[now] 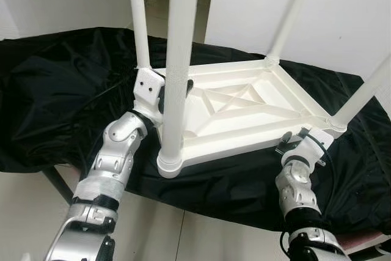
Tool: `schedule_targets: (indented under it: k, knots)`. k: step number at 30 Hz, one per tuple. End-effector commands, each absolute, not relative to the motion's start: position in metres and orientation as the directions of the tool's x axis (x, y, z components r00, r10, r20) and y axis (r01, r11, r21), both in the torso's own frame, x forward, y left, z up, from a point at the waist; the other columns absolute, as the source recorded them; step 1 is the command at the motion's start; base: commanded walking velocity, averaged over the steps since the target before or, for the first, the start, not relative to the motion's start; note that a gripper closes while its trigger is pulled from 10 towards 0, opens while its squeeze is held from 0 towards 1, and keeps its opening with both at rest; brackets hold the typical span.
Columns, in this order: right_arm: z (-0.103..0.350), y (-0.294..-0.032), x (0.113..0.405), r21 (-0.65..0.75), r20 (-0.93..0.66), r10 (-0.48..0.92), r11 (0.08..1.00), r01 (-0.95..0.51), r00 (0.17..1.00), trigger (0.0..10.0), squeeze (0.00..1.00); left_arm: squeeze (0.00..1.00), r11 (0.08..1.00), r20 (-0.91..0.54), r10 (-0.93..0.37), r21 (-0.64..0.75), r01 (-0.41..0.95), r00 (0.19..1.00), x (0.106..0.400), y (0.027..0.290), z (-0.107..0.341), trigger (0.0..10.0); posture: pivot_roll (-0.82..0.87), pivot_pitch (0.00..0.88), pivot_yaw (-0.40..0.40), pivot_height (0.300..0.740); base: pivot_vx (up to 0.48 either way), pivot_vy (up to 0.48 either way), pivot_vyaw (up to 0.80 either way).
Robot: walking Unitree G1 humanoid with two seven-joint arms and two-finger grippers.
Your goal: Building children table
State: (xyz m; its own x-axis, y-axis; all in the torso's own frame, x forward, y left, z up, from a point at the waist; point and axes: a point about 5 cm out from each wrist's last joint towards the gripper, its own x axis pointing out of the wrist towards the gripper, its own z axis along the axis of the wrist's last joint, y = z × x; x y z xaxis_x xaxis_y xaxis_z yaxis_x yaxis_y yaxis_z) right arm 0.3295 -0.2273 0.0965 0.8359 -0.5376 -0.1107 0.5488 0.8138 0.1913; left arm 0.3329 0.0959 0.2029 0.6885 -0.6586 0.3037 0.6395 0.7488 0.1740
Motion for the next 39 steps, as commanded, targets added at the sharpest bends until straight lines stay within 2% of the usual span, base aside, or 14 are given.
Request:
schedule_targets:
  k: [1,5,10,13,17,20,24,26,29,30,31,33,36,39]
  knots:
    - [0.089,-0.228,0.333,0.188,-0.161,-0.488,0.838,0.512,0.858,10.0,0.00,0.00,0.424,0.223,-0.900,0.248,0.871,0.375,0.310,0.071,0.197,10.0,0.03,0.000,-0.081,0.740,0.000,0.000,0.00]
    - [0.093,-0.232,0.339,0.197,-0.158,-0.467,0.848,0.492,0.870,10.0,0.00,0.00,0.379,0.212,-0.918,0.233,0.896,0.334,0.302,0.067,0.194,10.0,0.03,0.000,-0.081,0.740,0.000,0.000,0.00]
    - [0.100,-0.241,0.348,0.213,-0.158,-0.442,0.858,0.468,0.883,10.0,0.00,0.00,0.273,0.179,-0.954,0.199,0.941,0.239,0.285,0.061,0.190,10.0,0.03,0.000,-0.077,0.740,0.000,0.000,0.00]
    - [0.103,-0.238,0.355,0.252,-0.174,-0.359,0.884,0.394,0.917,10.0,0.00,0.00,0.191,0.154,-0.974,0.189,0.963,0.163,0.272,0.054,0.188,10.0,0.04,0.000,-0.078,0.740,0.000,0.000,0.00]
    - [0.104,-0.234,0.358,0.285,-0.168,-0.302,0.896,0.340,0.938,10.0,0.00,0.00,0.158,0.148,-0.980,0.174,0.972,0.133,0.267,0.051,0.188,10.0,0.04,0.000,-0.078,0.740,0.000,0.000,0.00]
    - [0.107,-0.223,0.365,0.364,-0.154,-0.152,0.910,0.199,0.976,10.0,0.00,0.00,0.081,0.159,-0.986,0.143,0.986,0.058,0.253,0.042,0.193,10.0,0.04,0.000,-0.076,0.740,0.000,0.000,0.00]
    - [0.108,-0.220,0.366,0.372,-0.150,-0.116,0.914,0.164,0.982,10.0,0.00,0.00,0.064,0.159,-0.986,0.131,0.989,0.043,0.250,0.040,0.194,10.0,0.04,0.000,-0.076,0.740,0.000,0.000,0.00]
    - [0.109,-0.215,0.370,0.346,-0.149,-0.025,0.935,0.076,0.988,10.0,0.00,0.00,0.029,0.161,-0.987,0.116,0.993,0.010,0.243,0.035,0.197,10.0,0.04,0.000,-0.072,0.740,0.000,0.000,0.00]
    - [0.109,-0.213,0.370,0.339,-0.151,-0.007,0.939,0.058,0.989,10.0,0.00,0.00,0.022,0.161,-0.987,0.114,0.993,0.004,0.242,0.033,0.198,10.0,0.04,0.000,-0.072,0.740,0.000,0.000,0.00]
    - [0.112,-0.209,0.372,0.268,-0.151,0.087,0.962,-0.043,0.985,10.0,0.00,0.00,-0.004,0.168,-0.986,0.092,0.996,-0.019,0.239,0.030,0.200,10.0,0.04,0.000,-0.064,0.740,0.000,0.000,0.00]
    - [0.112,-0.209,0.372,0.268,-0.151,0.087,0.962,-0.043,0.985,10.0,0.00,0.00,-0.004,0.168,-0.986,0.092,0.996,-0.019,0.239,0.030,0.200,10.0,0.04,0.000,-0.064,0.740,0.000,0.000,0.00]
    - [0.113,-0.205,0.373,0.156,-0.164,0.146,0.980,-0.120,0.976,10.0,0.00,0.00,-0.020,0.175,-0.984,0.076,0.997,-0.033,0.236,0.027,0.202,10.0,0.04,0.000,-0.058,0.740,0.000,0.000,0.00]
    - [0.115,-0.205,0.373,0.075,-0.170,0.136,0.989,-0.125,0.976,10.0,0.00,0.00,-0.023,0.177,-0.984,0.070,0.997,-0.035,0.236,0.027,0.203,10.0,0.04,0.000,-0.058,0.740,0.000,0.000,0.00]
    - [0.119,-0.210,0.375,-0.022,-0.144,0.056,0.998,-0.060,0.988,10.0,0.00,0.00,-0.015,0.178,-0.984,0.065,0.998,-0.027,0.236,0.028,0.204,10.0,0.04,0.000,-0.058,0.740,0.000,0.000,0.00]
